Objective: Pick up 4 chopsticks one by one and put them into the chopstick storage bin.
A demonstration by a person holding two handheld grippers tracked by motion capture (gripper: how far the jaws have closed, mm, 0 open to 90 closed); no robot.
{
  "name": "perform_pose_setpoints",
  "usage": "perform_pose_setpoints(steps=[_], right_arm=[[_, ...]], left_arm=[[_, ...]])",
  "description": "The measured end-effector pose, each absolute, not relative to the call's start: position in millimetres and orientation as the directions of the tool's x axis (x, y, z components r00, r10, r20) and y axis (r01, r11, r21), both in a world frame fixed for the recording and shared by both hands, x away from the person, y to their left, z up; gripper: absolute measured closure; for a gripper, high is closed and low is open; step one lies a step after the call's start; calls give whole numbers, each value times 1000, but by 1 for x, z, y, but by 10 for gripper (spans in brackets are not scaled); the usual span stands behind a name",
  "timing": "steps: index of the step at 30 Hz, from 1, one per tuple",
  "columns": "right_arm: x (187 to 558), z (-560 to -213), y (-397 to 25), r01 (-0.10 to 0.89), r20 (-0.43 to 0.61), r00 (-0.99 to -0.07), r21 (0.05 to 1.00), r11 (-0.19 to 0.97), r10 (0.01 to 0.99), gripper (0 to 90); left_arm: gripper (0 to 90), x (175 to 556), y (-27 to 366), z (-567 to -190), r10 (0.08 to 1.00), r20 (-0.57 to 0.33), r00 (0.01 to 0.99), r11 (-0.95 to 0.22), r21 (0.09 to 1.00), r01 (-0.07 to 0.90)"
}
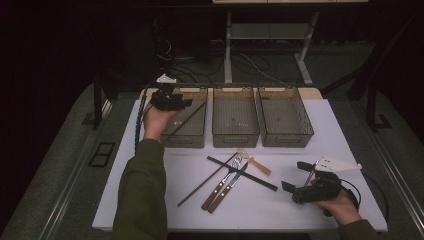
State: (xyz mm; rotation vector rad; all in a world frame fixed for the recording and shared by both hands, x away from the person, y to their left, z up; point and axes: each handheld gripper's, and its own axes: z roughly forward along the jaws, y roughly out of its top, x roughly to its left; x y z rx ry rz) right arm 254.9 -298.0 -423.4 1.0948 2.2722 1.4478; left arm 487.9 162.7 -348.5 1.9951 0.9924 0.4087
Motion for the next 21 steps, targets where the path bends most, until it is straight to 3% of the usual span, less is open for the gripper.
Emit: perform_pose_setpoints(steps=[21], right_arm=[[266,-434,-292,473,166,-709,832,289,685,28]], left_arm=[[305,431,145,-342,682,-68,728,-385,813,436]])
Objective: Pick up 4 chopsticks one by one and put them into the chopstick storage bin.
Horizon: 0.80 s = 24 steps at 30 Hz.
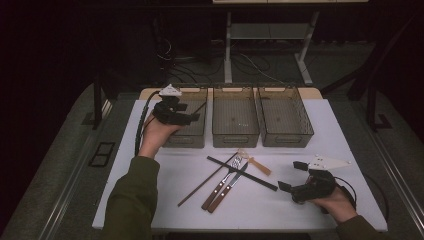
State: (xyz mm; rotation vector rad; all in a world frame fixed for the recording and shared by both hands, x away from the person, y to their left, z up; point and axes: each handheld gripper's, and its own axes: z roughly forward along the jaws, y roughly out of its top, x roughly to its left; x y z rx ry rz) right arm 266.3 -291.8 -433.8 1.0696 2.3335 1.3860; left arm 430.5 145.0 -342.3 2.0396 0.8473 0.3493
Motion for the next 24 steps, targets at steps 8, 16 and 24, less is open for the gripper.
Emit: perform_pose_setpoints(steps=[8,16,24], right_arm=[[266,-433,-292,469,172,-724,833,294,668,28],[264,-433,-292,478,183,-716,832,282,674,28],[264,-432,-293,477,182,-711,834,276,679,28]], left_arm=[[263,403,138,-349,652,-44,757,-412,817,403],[225,382,137,-359,643,-41,765,-418,818,396],[193,365,135,-367,632,-51,773,-410,825,390]])
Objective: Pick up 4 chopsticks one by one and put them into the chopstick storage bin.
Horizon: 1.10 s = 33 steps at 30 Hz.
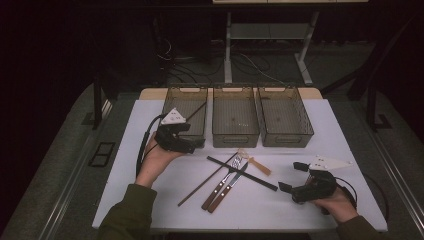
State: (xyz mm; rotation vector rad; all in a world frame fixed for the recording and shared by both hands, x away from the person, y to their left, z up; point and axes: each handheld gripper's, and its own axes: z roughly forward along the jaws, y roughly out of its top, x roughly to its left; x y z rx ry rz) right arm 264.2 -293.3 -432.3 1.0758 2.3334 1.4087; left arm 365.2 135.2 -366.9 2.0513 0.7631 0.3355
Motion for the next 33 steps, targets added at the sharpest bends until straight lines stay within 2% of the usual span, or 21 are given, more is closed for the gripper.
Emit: perform_pose_setpoints(steps=[21,33], right_arm=[[262,-431,-294,478,183,-699,838,261,692,28],[262,-431,-294,476,180,-699,840,263,692,28]], left_arm=[[167,321,136,-392,623,-75,779,-376,845,381],[188,301,121,-413,592,-100,800,-407,820,403]])
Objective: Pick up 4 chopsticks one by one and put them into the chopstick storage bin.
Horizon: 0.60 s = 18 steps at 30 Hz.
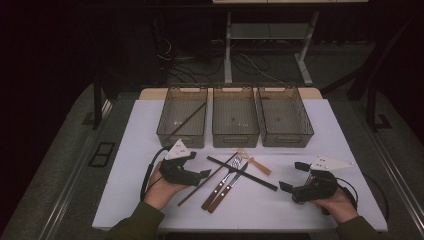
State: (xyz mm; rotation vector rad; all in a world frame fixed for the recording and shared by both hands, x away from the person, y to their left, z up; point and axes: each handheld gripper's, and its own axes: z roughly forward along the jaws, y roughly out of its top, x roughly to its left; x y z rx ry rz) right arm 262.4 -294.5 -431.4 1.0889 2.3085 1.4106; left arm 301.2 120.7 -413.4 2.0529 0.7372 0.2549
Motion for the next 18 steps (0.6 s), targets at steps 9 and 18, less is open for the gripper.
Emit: perform_pose_setpoints(steps=[9,18], right_arm=[[262,-432,-294,475,178,-700,839,265,692,28],[263,-432,-294,472,173,-702,839,270,691,28]], left_arm=[[354,300,110,-422,568,-106,816,-438,801,409],[574,301,107,-429,545,-114,831,-485,765,423]])
